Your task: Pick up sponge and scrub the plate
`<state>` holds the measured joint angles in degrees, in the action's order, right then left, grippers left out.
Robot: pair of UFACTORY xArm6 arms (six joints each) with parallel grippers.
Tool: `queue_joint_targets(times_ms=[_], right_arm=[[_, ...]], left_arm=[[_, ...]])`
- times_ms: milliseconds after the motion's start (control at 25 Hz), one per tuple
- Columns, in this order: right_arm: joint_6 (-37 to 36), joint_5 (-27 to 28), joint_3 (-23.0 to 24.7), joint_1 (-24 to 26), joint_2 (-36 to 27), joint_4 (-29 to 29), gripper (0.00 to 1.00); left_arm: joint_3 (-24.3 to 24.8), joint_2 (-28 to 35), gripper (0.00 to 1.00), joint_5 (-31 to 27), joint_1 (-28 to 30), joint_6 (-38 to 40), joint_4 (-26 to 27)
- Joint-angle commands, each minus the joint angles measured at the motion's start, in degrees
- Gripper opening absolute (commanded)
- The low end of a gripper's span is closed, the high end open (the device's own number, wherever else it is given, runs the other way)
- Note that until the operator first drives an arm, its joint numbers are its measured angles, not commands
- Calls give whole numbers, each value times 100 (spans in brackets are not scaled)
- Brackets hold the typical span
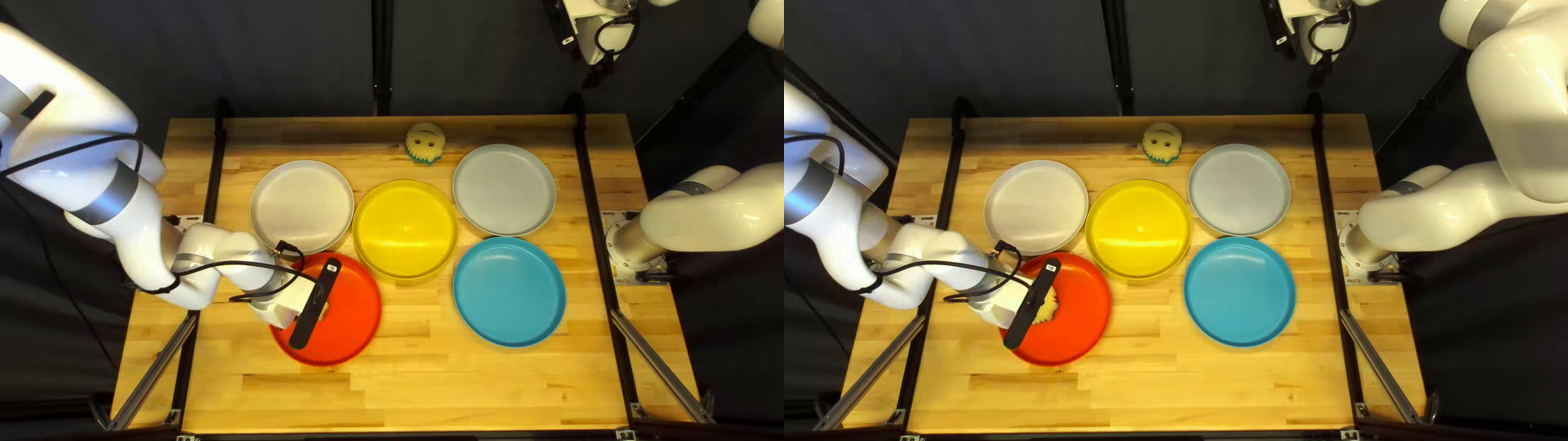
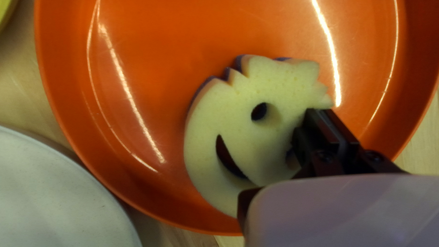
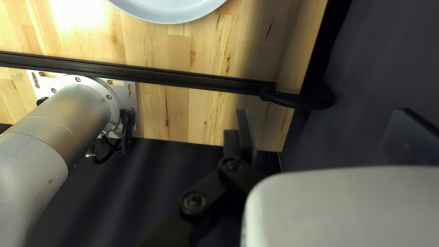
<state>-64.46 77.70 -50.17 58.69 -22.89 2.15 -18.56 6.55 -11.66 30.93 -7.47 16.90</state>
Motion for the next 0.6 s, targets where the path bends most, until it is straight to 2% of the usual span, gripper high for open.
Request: queue_joint_targets(times_ms=[40, 200, 320, 600], right_arm=[[0, 0, 0, 0, 0, 0, 100], [0, 0, 0, 0, 0, 0, 100], [0, 0, 0, 0, 0, 0, 100], [0, 0, 0, 0, 0, 0, 100]], left_arm=[[-374, -350, 0, 50, 204, 479, -383], [-582, -453, 0, 1, 343, 971, -810], [-480, -340, 0, -26, 412, 1195, -960], [273, 196, 0, 93, 285, 500, -196]])
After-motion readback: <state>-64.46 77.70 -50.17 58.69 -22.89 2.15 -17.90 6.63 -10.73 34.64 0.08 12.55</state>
